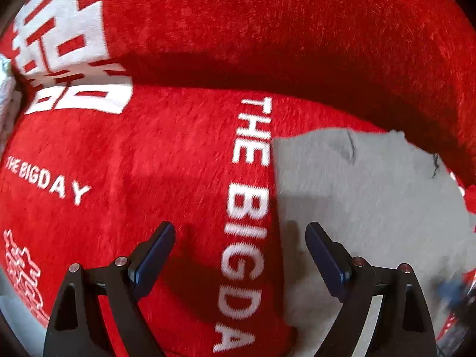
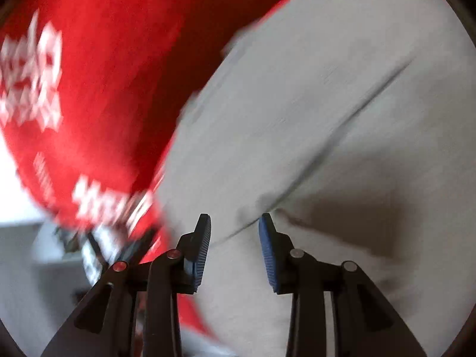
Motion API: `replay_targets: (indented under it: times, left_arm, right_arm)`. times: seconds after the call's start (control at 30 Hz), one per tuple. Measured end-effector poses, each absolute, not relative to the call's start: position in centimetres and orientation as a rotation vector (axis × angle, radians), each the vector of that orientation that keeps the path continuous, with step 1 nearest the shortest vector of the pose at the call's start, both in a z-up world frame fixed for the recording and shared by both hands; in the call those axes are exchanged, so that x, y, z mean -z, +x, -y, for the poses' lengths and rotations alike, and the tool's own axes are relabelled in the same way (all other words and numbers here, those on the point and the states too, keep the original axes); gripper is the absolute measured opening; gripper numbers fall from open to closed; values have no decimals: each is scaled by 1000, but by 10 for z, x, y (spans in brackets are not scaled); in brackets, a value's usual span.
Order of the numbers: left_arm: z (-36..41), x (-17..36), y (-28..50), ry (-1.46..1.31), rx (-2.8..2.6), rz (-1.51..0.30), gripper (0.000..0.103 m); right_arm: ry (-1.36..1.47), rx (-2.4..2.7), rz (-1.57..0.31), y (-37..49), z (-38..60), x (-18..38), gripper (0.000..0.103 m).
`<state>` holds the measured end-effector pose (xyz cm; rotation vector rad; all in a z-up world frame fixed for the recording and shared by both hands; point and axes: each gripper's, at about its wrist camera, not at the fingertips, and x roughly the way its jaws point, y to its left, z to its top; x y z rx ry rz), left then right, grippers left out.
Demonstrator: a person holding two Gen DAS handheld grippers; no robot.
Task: Fold small clothes
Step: 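Fold the held sleeve across the sweater body and open the right tool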
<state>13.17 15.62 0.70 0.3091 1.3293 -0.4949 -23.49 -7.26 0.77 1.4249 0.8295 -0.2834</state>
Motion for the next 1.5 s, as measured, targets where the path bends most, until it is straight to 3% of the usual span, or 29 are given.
replay_targets:
  times: [0.13,0.17,0.2,0.23,0.3,0.37,0.4,0.7,0.8,0.93,1.2,1.4,1.47,1.5]
  left_arm:
    - [-145,2,144,282,533,-1368,87]
    - [-144,4,145,281,540,-1373,82]
    - [-142,8,145,292,550,-1384,66]
    - [-142,12,146,302,556,-1399,59]
    - [-144,15,147,282,579,-1399,54]
    - [-144,14,147,279,599,-1398,47]
    - [-146,12,147,283,606,-1392,47]
    - [-163,9,150,321,578,-1360,48]
    - [-167,1,141,348,585,-1331,48]
    - [-165,-9,124,368,618,-1302,48]
    - [-136,-11,87,406,637,-1288,48]
    - [-137,1,75,418,574,-1306,50]
    - [-136,1,76,424,547,-1296,55]
    - [-135,1,75,426,533,-1296,55]
  right_arm:
    - [1575,115,-839,-173,11,22,38]
    - [1590,110,-834,-164,3,27,38]
    - [1608,111,-826,-155,-5,33,38]
    - [1623,117,-818,-153,-9,36,38]
    - [1658,151,-791,-145,-13,44,38]
    - [1671,180,-774,-134,-15,53,27]
    - [1676,180,-767,-128,-15,53,6]
    - [1602,148,-860,-97,-35,63,6]
    - [1510,133,-919,-103,-24,47,12]
    - [1341,230,-928,-142,12,13,36]
    - [1294,669,-831,-271,122,-7,37]
    - [1430,765,-725,-296,174,11,37]
    - [1452,750,-711,-294,182,16,32]
    - [1441,744,-720,-292,186,16,7]
